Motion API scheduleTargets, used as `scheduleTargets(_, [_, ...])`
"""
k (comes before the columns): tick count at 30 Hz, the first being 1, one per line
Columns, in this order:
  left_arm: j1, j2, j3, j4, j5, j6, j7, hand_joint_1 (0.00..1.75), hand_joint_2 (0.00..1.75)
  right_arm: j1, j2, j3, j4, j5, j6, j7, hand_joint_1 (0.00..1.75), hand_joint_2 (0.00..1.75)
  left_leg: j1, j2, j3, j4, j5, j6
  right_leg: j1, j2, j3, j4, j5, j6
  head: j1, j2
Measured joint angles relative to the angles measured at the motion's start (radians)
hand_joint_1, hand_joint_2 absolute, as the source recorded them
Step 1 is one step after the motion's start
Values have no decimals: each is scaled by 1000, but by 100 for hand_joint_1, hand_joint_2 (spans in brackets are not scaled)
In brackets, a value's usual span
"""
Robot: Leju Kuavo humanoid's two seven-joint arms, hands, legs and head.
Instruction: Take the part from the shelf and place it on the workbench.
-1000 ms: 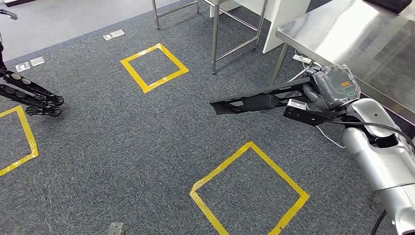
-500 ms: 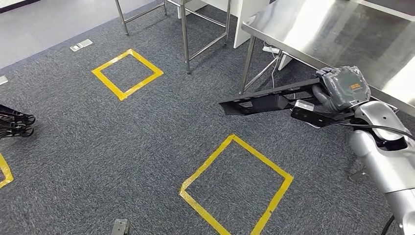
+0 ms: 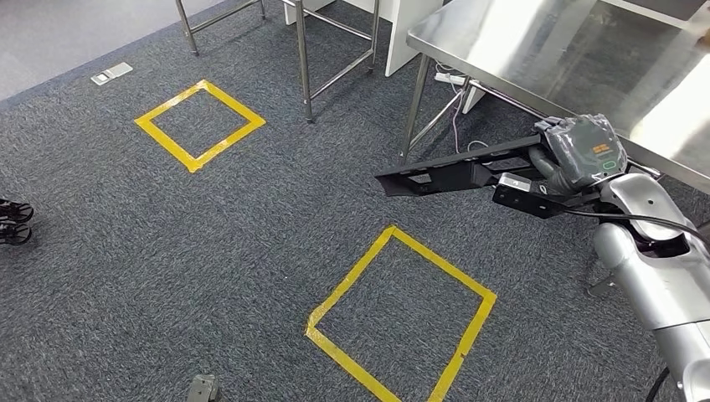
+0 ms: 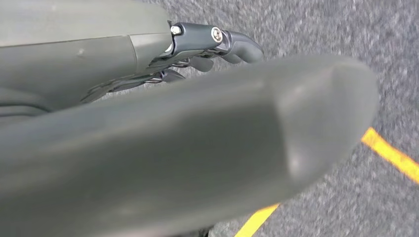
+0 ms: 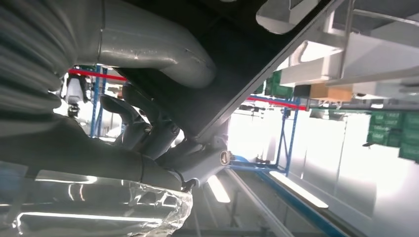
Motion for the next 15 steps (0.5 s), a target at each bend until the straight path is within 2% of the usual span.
scheduleTargets(1, [-1, 0, 0, 0, 0, 0, 0, 0, 0, 0, -1, 0, 0, 0, 0, 0, 175, 175, -1, 0, 4, -1, -1, 6, -2, -5, -16, 29, -10, 0, 2, 0])
scheduleTargets(2, [-1, 0, 0, 0, 0, -1, 0, 0, 0, -1, -1, 0, 0, 1, 0, 0, 175, 175, -3, 0, 7, -2, -2, 10, -2, -10, -46, 83, -27, -1, 3, 0])
scheduleTargets(4, [-1, 0, 0, 0, 0, -2, 0, 0, 0, -1, 0, 0, 1, 2, 0, 1, 175, 175, -9, 0, 11, -2, -8, 18, 2, -16, -128, 222, -69, -6, 5, 0])
scheduleTargets(5, [0, 0, 0, 0, 0, -2, 0, 0, 0, 0, 0, 0, 2, 3, 0, 2, 175, 175, -14, 0, 14, -2, -11, 22, 7, -16, -162, 271, -81, -8, 6, 0])
scheduleTargets(6, [0, 0, 0, 0, 0, -3, 0, 0, 0, 1, 1, 0, 3, 4, 0, 3, 175, 175, -21, 0, 19, -2, -14, 26, 14, -16, -177, 284, -79, -11, 6, 0])
scheduleTargets(7, [0, 0, 0, 0, 0, -3, 0, 0, 0, 2, 1, 0, 4, 6, 0, 3, 175, 175, -27, 0, 25, -2, -19, 29, 23, -16, -172, 258, -61, -14, 6, 0])
scheduleTargets(8, [0, -1, 0, 0, 0, -3, 0, 0, 0, 1, 1, 0, 4, 8, 0, 3, 175, 175, -34, -1, 33, -3, -23, 33, 33, -16, -150, 200, -31, -19, 6, 0])
scheduleTargets(9, [0, -2, 0, 0, 0, -3, 0, 0, 0, 0, 1, 0, 4, 9, 0, 4, 175, 175, -38, -1, 40, -4, -28, 35, 45, -17, -121, 127, 3, -30, 5, 0])
scheduleTargets(10, [0, -2, 1, 0, 0, -3, 0, 0, 0, -2, 2, -1, 5, 10, 0, 4, 175, 175, -42, -1, 46, -5, -32, 36, 58, -18, -98, 68, 23, -46, 5, 0])
scheduleTargets(12, [0, -4, 1, 0, 0, -2, 0, 0, 0, -8, 3, -2, 5, 11, 0, 5, 175, 175, -44, 0, 52, -6, -38, 32, 74, -20, -71, 3, 37, -79, 4, 0])
scheduleTargets(13, [0, -5, 1, 0, 0, -2, -1, 0, 0, -9, 4, -2, 6, 12, 0, 5, 175, 175, -45, 2, 56, -5, -38, 29, 76, -20, -63, -2, 35, -90, 5, 0])
scheduleTargets(15, [1, -5, 1, -1, 0, -1, -1, 0, 0, -11, 5, -5, 7, 15, -1, 5, 175, 175, -44, 7, 61, 8, -44, 24, 62, -20, -34, -24, 44, -102, 7, 0])
